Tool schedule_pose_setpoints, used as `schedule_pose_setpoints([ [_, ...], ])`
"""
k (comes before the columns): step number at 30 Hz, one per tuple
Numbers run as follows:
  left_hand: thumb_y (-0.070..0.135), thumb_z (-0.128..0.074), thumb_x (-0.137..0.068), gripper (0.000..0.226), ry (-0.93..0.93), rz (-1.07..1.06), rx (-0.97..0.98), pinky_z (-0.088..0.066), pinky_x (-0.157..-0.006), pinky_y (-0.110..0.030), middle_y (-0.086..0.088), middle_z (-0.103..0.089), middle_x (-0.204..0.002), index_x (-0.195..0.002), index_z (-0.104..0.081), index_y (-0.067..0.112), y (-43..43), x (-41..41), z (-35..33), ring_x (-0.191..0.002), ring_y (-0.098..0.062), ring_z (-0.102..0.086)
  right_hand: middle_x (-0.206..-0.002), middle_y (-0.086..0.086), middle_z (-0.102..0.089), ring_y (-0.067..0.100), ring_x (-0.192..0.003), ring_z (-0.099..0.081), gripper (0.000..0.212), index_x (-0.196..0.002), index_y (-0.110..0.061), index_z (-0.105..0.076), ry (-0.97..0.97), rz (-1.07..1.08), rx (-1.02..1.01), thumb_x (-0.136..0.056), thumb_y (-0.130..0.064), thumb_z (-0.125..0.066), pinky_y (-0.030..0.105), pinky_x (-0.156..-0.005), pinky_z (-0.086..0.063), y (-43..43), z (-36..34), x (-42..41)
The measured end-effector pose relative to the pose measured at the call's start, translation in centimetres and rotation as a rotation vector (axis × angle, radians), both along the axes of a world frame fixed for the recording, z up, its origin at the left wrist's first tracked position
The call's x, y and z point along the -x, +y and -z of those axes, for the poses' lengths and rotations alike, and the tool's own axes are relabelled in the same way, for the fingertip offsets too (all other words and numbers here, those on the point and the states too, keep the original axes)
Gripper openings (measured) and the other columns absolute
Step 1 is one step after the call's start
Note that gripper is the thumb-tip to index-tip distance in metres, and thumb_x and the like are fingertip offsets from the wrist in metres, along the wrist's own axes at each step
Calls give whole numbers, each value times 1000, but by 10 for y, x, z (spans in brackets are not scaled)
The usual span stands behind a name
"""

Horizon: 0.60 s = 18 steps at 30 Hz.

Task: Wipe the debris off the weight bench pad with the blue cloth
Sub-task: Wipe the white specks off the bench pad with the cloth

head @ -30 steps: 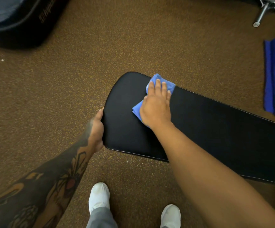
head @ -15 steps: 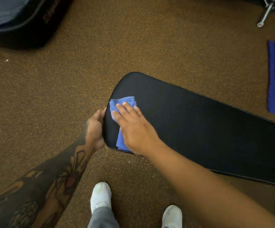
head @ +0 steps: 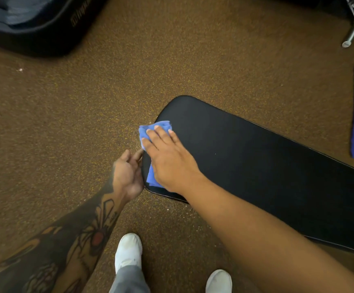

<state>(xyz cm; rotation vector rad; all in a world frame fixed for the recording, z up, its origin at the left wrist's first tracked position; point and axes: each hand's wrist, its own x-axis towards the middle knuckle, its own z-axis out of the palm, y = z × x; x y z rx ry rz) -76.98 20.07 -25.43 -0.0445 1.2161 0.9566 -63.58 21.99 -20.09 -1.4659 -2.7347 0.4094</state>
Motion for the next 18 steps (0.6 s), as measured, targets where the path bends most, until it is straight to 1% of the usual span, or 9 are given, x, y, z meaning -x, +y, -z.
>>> schedule_pose_setpoints([
  [3,50,-16,-106,77,-64,-62,6,-55,-81,-36,-15,-78,-97,-94,-78,6,-2,5,-1,-87,-22,-77,-154,14,-39,32,-147,-25,60,-144,-7,-44,-47,-135,-27,-86,-22,-42,46,-121,-11,-27,0,8],
  [5,57,-16,-103,80,-89,-66,39,-61,-73,-37,-19,-77,-92,-101,-70,-2,-4,10,-4,-80,-28,-77,-153,13,-41,31,-146,-28,62,-143,-8,-45,-86,-288,19,-84,-27,-51,47,-122,-15,-48,0,6],
  [7,62,-16,-101,81,-93,-84,50,-62,-71,-37,-21,-76,-96,-109,-65,-2,-6,13,-3,-83,-30,-77,-150,11,-46,29,-144,-32,57,-140,-11,-49,-104,-306,-30,-85,-27,-47,45,-120,-18,-42,2,2],
  [9,65,-14,-100,81,-72,-109,45,-59,-86,-35,-19,-76,-101,-113,-66,3,-6,14,-2,-93,-29,-74,-149,11,-47,29,-144,-34,53,-138,-13,-52,-84,-144,-82,-88,-24,-40,45,-119,-19,-25,5,4],
  [11,67,-12,-99,84,-62,-100,34,-45,-106,-43,-20,-73,-113,-122,-63,5,-6,13,-1,-108,-30,-67,-154,14,-38,31,-148,-23,59,-144,-10,-44,-53,25,-35,-88,-22,-31,46,-120,-14,-12,3,10],
  [13,67,-11,-98,85,-49,-96,29,-44,-105,-46,-21,-72,-117,-123,-63,5,-6,13,-2,-113,-31,-66,-159,16,-29,32,-150,-13,66,-148,-7,-36,-45,81,-4,-86,-23,-26,47,-121,-8,-19,2,18],
  [15,67,-12,-99,86,-59,-106,36,-48,-95,-44,-20,-74,-114,-114,-69,5,-5,12,-4,-106,-32,-72,-158,16,-30,33,-150,-16,66,-148,-7,-37,-45,9,-10,-85,-24,-28,48,-122,-9,-40,3,19],
  [16,67,-13,-98,87,-65,-103,37,-48,-95,-46,-22,-72,-117,-113,-71,4,-5,12,-5,-107,-33,-72,-158,15,-32,32,-149,-18,65,-147,-7,-38,-33,-31,-6,-85,-25,-30,47,-123,-12,-48,3,15],
  [18,68,-13,-98,88,-46,-85,38,-43,-109,-49,-24,-65,-131,-125,-64,1,-4,11,-6,-123,-37,-62,-157,13,-35,31,-149,-23,63,-147,-9,-39,-5,-29,-24,-85,-22,-31,46,-121,-19,-54,7,0],
])
